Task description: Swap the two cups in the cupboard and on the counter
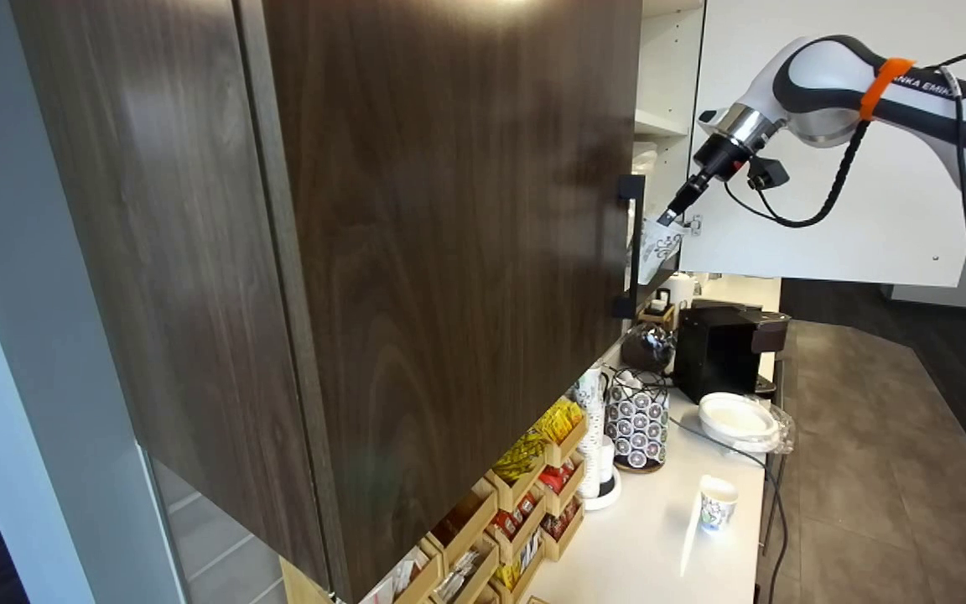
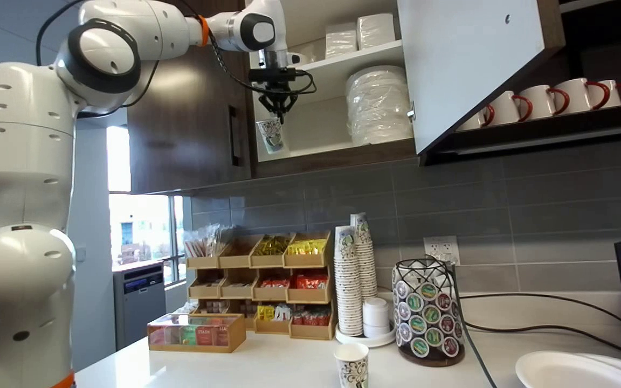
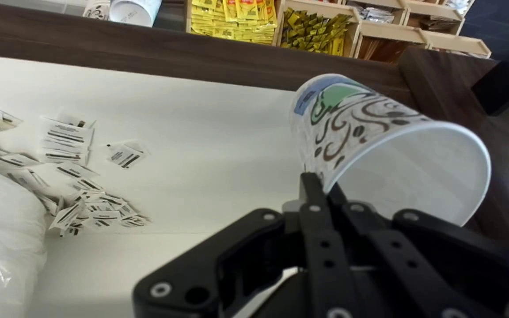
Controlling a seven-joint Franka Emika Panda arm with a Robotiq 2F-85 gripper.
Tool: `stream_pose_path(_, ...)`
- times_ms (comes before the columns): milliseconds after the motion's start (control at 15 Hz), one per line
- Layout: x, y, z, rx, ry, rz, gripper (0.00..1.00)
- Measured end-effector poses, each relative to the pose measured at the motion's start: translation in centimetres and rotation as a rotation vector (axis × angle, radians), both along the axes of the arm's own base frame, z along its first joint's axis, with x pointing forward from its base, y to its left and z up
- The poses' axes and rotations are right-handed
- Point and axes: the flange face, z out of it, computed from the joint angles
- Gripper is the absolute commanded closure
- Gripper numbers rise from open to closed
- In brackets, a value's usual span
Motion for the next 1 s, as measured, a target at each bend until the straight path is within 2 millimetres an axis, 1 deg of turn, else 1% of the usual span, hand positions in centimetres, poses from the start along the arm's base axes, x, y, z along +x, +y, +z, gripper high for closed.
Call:
stream_pose_path(133,1.1,0.5,0.1,0.002,0.007,-0.016,0.99)
stream_pose_path(333,2.6,0.8,-0.2,-0.002,0.022,-0.039,0.99)
stream_pose_path(400,3.1,0.9,-0.3,-0.003,0.027,-0.044,0.83)
stream_pose_path(467,3.4,1.0,-0.4,-0.003,0.031,-0.048,0.71)
stream_pose_path(533,3.7,1.1,-0.4,-0.003,0.031,-0.053,0.77)
stream_pose_path(600,4.0,1.1,-0.4,-0.002,0.031,-0.057,0.70)
stream_pose_path(667,4.2,1.1,-0.3,0.000,0.029,-0.062,0.57)
stream_pose_path(800,4.6,1.1,-0.3,0.002,0.025,-0.069,0.45)
stream_pose_path(867,4.7,1.1,-0.3,0.004,0.025,-0.072,0.37)
stream_pose_path(1000,4.9,1.1,-0.2,0.006,0.027,-0.075,0.23)
